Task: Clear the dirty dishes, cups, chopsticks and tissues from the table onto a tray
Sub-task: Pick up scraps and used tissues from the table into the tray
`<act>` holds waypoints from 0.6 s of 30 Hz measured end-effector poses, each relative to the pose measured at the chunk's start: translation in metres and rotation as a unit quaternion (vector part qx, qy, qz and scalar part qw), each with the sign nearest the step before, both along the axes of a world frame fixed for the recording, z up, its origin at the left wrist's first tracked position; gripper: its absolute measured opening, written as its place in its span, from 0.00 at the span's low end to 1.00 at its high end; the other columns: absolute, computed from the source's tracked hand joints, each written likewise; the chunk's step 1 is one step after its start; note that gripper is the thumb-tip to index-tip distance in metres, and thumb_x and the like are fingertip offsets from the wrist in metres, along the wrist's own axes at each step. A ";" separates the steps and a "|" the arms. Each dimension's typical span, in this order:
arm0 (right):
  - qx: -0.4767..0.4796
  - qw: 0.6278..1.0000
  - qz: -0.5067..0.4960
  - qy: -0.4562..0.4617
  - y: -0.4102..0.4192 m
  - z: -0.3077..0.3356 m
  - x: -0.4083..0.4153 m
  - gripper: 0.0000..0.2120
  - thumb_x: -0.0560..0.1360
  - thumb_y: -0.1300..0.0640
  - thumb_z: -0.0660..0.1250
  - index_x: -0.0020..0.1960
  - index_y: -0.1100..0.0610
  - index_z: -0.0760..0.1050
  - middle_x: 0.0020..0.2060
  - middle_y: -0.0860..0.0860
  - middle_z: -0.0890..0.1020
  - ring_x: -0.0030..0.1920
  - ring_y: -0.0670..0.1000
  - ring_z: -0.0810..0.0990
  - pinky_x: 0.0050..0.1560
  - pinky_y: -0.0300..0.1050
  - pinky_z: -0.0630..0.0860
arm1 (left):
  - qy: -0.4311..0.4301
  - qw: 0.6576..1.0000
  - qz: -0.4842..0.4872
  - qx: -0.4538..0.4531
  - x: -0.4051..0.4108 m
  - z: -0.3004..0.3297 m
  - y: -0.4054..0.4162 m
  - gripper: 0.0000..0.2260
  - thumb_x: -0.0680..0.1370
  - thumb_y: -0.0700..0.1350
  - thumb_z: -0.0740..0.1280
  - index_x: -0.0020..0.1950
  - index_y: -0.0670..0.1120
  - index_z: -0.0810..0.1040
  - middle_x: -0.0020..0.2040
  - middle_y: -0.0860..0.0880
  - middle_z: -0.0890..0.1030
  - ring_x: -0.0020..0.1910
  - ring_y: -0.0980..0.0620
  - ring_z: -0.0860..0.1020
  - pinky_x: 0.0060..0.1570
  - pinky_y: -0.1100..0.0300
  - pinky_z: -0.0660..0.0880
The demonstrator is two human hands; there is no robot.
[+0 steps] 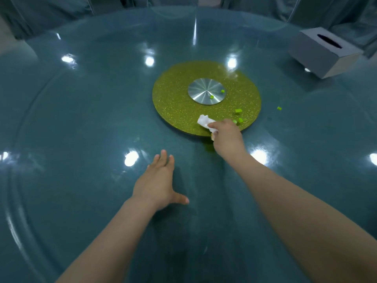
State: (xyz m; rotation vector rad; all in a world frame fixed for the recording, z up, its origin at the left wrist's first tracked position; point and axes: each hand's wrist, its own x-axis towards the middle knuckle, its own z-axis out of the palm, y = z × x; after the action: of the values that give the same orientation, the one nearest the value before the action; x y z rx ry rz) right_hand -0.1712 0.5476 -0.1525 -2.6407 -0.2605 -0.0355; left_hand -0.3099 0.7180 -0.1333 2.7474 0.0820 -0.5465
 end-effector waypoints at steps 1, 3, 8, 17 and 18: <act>0.000 1.000 0.014 -0.003 0.003 -0.001 -0.001 0.19 0.75 0.68 0.61 0.62 0.56 0.78 0.55 0.59 0.76 0.56 0.60 0.74 0.53 0.45 0.67 | 0.005 1.000 -0.006 0.007 0.002 0.001 0.004 0.57 0.63 0.63 0.75 0.78 0.46 0.43 0.78 0.48 0.39 0.77 0.51 0.42 0.73 0.54 0.52; 0.000 0.999 0.051 -0.007 0.006 -0.003 -0.009 0.19 0.75 0.69 0.60 0.61 0.55 0.79 0.53 0.58 0.77 0.55 0.60 0.74 0.53 0.46 0.69 | 0.017 1.000 -0.016 0.018 0.006 0.003 0.012 0.57 0.63 0.62 0.76 0.78 0.46 0.43 0.78 0.49 0.39 0.77 0.51 0.42 0.73 0.54 0.53; 0.023 0.991 0.132 -0.006 0.003 -0.003 -0.044 0.18 0.74 0.70 0.61 0.57 0.55 0.82 0.48 0.58 0.78 0.51 0.60 0.73 0.49 0.47 0.70 | 0.038 0.998 -0.038 0.044 0.013 0.009 0.031 0.57 0.63 0.61 0.77 0.78 0.46 0.43 0.78 0.49 0.40 0.77 0.51 0.44 0.73 0.54 0.54; 0.064 0.975 0.213 -0.022 0.002 -0.002 -0.099 0.17 0.71 0.73 0.66 0.52 0.56 0.84 0.41 0.55 0.80 0.42 0.61 0.76 0.45 0.49 0.77 | 0.061 0.988 -0.074 0.119 0.028 0.015 0.059 0.57 0.64 0.59 0.76 0.78 0.46 0.41 0.78 0.47 0.39 0.77 0.48 0.40 0.73 0.51 0.51; 0.061 0.973 0.219 -0.026 0.005 -0.002 -0.096 0.17 0.71 0.72 0.66 0.52 0.56 0.84 0.41 0.55 0.80 0.41 0.61 0.76 0.44 0.49 0.76 | 0.060 0.987 -0.074 0.127 0.029 0.015 0.062 0.56 0.64 0.60 0.76 0.78 0.46 0.41 0.78 0.47 0.38 0.77 0.47 0.39 0.73 0.51 0.50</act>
State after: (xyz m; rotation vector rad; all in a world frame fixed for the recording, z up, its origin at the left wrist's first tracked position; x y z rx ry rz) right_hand -0.2674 0.5526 -0.1547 -2.4055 -0.8249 0.0242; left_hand -0.2804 0.7803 -0.1179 2.9831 -0.0264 -0.7917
